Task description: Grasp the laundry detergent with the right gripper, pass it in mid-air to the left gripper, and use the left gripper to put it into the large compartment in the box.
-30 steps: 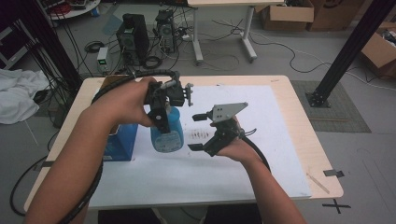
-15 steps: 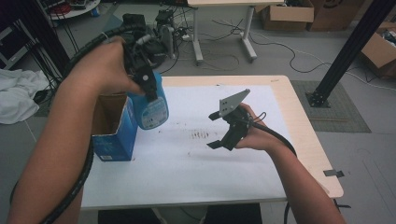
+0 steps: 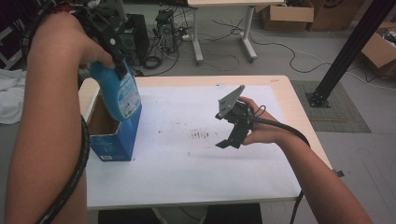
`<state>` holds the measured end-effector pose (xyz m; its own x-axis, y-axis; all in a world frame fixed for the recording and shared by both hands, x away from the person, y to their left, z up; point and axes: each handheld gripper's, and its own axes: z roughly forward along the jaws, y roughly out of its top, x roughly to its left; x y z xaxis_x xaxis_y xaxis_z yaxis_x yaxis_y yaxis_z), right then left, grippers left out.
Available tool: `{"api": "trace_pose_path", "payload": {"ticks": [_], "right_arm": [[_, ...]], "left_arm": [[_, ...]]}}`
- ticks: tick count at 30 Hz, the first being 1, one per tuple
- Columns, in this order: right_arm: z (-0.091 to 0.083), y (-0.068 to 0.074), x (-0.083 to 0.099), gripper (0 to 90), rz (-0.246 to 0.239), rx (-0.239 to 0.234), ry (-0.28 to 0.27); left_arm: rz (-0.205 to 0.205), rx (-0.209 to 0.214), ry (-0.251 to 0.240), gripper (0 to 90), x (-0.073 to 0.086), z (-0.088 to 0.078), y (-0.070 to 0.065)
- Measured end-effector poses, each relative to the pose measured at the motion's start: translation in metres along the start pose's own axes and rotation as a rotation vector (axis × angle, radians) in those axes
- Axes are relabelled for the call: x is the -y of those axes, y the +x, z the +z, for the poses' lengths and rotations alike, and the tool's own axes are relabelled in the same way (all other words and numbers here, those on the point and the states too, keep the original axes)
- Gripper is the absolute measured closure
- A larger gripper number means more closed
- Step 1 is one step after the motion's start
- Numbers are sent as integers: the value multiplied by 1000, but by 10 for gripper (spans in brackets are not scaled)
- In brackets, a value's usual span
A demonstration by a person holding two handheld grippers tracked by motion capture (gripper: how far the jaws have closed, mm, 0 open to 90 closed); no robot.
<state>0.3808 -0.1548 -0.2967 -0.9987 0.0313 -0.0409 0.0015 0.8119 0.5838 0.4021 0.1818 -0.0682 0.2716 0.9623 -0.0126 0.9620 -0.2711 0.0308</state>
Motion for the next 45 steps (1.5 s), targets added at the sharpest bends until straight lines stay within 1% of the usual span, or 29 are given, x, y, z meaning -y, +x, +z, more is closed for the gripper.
{"api": "trace_pose_path", "payload": {"ticks": [2, 4, 5, 6, 7, 10, 12, 14, 15, 18, 20, 26, 29, 35, 36, 37, 38, 39, 42, 45], "right_arm": [[2, 0, 0, 0, -4, -3, 3], [6, 1, 0, 0, -5, -10, 7], [7, 1, 0, 0, -9, -12, 11], [8, 1, 0, 0, -8, -13, 14], [10, 1, 0, 0, -11, -15, 18], [12, 2, 0, 0, -13, -17, 16], [12, 2, 0, 0, -14, -14, 15], [12, 2, 1, 0, -14, -16, 15], [12, 2, 1, 0, -12, -15, 15], [13, 2, 2, 0, -9, -19, 21], [14, 2, 3, 0, -8, -23, 23], [16, 3, 6, 0, -2, -25, 26], [17, 3, 7, 0, 3, -26, 26], [19, 3, 9, 0, 9, -29, 30], [19, 3, 10, 0, 9, -29, 30], [18, 3, 10, 0, 10, -29, 30], [18, 3, 11, 0, 12, -29, 28], [18, 3, 11, 0, 12, -28, 27], [18, 2, 13, 0, 17, -27, 27], [19, 2, 15, 0, 21, -29, 29]], "left_arm": [[-75, -2, -11, 384, 2, -2, 9], [-141, -1, -15, 384, 5, -2, 19], [-165, -1, -14, 384, 5, -1, 22], [-190, -8, -30, 384, 6, 0, 27], [-219, -17, -35, 384, 7, 2, 32], [-259, -69, -33, 384, 6, 10, 40], [-274, -83, -31, 384, 6, 19, 45], [-280, -76, -34, 384, 6, 28, 51], [-284, -66, -34, 384, 6, 34, 53], [-271, -44, -32, 384, 3, 52, 58], [-268, -37, -29, 384, 2, 64, 59], [-250, -49, -9, 384, -3, 98, 62], [-249, -42, -8, 384, -3, 113, 63], [-242, -48, -1, 385, -5, 138, 64], [-247, -48, -7, 385, -5, 143, 65], [-243, -49, -8, 385, -5, 148, 65], [-252, -46, -9, 385, -6, 152, 65], [-246, -44, -6, 385, -6, 157, 66], [-248, -33, -1, 385, -6, 170, 66], [-242, -35, 10, 385, -7, 184, 66]]}}
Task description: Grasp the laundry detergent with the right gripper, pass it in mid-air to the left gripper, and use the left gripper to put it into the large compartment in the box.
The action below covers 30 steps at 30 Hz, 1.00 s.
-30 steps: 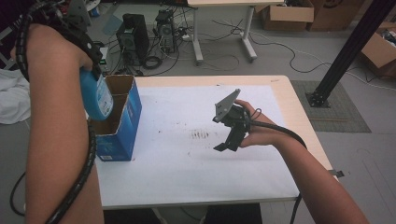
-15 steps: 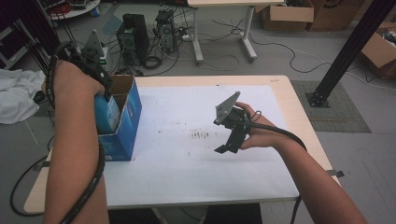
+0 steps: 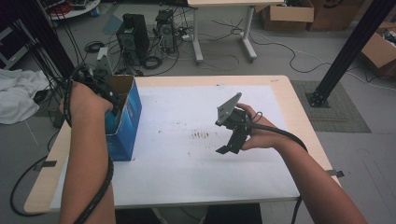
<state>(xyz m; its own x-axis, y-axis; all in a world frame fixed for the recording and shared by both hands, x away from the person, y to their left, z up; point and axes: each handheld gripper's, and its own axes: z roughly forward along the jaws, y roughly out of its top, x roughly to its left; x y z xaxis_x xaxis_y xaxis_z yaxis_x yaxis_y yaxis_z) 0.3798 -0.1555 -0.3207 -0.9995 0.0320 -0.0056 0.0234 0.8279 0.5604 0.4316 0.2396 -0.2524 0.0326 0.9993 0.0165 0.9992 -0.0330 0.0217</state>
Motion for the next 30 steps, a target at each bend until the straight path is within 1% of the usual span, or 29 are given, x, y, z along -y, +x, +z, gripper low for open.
{"api": "trace_pose_path", "payload": {"ticks": [5, 8, 13, 16, 19, 26, 28, 30], "right_arm": [[0, 0, 2, 0, 1, 2, -6], [0, 0, 3, 0, 5, 0, -6], [2, 0, 4, 0, 5, -2, -8], [3, 0, 5, 0, 8, -3, -7], [3, 0, 5, 0, 10, -2, -7], [2, -1, 5, 0, 15, 5, -12], [2, -2, 5, 0, 16, 6, -13], [2, -2, 6, 0, 16, 6, -11]], "left_arm": [[6, -8, 7, 385, 0, 15, 0], [-1, -12, 4, 384, 1, 22, 1], [-1, -39, 11, 384, 1, 30, 1], [-6, -33, 4, 384, 2, 35, 3], [-8, -33, -9, 384, 3, 36, 3], [-2, -46, -14, 384, 3, 36, -1], [-6, -52, -23, 383, 3, 37, -2], [-14, -55, -15, 382, 3, 37, -3]]}}
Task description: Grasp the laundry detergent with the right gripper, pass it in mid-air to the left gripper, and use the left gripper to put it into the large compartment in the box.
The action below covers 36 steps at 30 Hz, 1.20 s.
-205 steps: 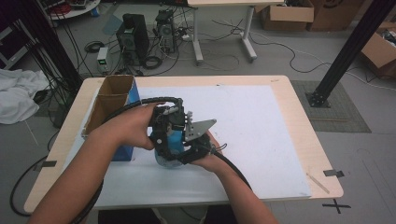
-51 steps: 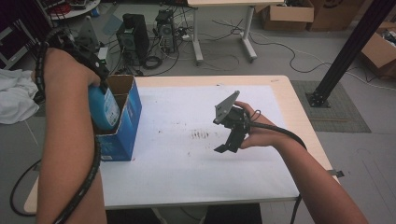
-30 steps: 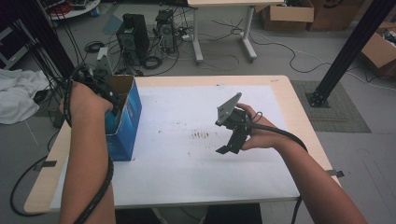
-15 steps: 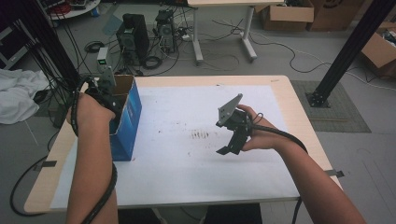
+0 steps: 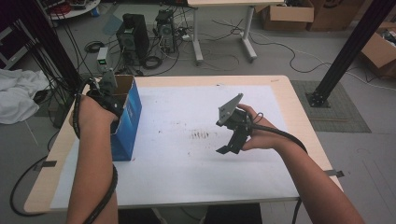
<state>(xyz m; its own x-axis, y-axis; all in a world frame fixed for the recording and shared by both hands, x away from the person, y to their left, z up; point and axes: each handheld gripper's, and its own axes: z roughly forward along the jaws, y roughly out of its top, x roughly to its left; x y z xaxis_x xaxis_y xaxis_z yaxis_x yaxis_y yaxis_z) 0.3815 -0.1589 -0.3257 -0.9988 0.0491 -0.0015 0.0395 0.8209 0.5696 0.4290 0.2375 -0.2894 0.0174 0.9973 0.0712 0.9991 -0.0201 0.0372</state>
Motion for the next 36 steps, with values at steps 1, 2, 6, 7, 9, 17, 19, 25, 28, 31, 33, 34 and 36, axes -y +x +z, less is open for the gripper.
{"api": "trace_pose_path", "payload": {"ticks": [1, 2, 6, 7, 9, 17, 19, 25, 28, 31, 33, 34, 36], "right_arm": [[0, 0, 0, 0, 1, 2, 2], [0, 0, 0, 0, 0, 2, 3], [-1, 0, -1, 0, -1, 6, 0], [-2, 0, -1, 0, 0, 7, 1], [-3, 0, 0, 0, 0, 9, 1], [-2, 0, 0, 0, 4, 9, 4], [-2, 0, -1, 0, 1, 9, 4], [-1, 2, -1, 0, -1, 8, 0], [-1, 3, -1, 0, 0, 9, 2], [-2, 3, 0, 0, 1, 7, 2], [-2, 3, 1, 0, 4, 8, 2], [-2, 3, 1, 0, 4, 8, 3], [-2, 3, 1, 0, 3, 8, 3]], "left_arm": [[5, -5, 1, 382, 0, 0, -1], [5, -6, 1, 382, 0, 0, -1], [0, -4, -5, 381, 0, 0, -1], [-2, -1, -5, 380, 0, 0, 0], [-3, -1, -9, 379, 1, 0, 0], [13, -25, -29, 363, 2, -5, -1], [13, -40, -36, 346, 3, -8, -1], [31, -53, -47, 294, 4, -15, -4], [35, -56, -50, 291, 4, -17, -5], [36, -60, -53, 288, 5, -20, -5], [42, -61, -51, 281, 6, -22, -5], [42, -58, -53, 279, 6, -23, -5], [46, -62, -58, 272, 7, -27, -5]]}}
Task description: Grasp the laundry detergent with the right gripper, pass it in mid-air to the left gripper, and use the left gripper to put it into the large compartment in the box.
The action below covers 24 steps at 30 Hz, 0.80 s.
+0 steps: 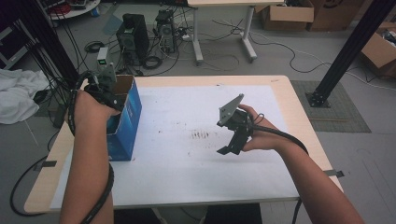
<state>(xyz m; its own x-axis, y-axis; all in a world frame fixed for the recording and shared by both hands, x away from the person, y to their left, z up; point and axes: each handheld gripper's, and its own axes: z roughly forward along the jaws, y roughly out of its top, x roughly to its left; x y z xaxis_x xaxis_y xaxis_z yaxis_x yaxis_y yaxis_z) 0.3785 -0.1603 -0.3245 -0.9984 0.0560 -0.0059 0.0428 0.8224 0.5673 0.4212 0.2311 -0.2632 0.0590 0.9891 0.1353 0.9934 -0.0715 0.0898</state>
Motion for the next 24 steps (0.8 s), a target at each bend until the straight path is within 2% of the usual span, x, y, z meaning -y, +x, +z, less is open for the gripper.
{"api": "trace_pose_path", "payload": {"ticks": [7, 12, 15, 24], "right_arm": [[0, -1, -1, 0, -1, 0, 0], [-1, 0, -2, 0, -1, 2, -4], [0, -1, -2, 0, 1, 0, -2], [1, -2, -2, 0, 0, 0, 1]], "left_arm": [[20, -23, -12, 240, 2, -16, 1], [19, 4, -32, 228, 3, -24, 3], [27, 7, -32, 222, 4, -28, 4], [33, -17, -52, 162, 5, -47, 5]]}}
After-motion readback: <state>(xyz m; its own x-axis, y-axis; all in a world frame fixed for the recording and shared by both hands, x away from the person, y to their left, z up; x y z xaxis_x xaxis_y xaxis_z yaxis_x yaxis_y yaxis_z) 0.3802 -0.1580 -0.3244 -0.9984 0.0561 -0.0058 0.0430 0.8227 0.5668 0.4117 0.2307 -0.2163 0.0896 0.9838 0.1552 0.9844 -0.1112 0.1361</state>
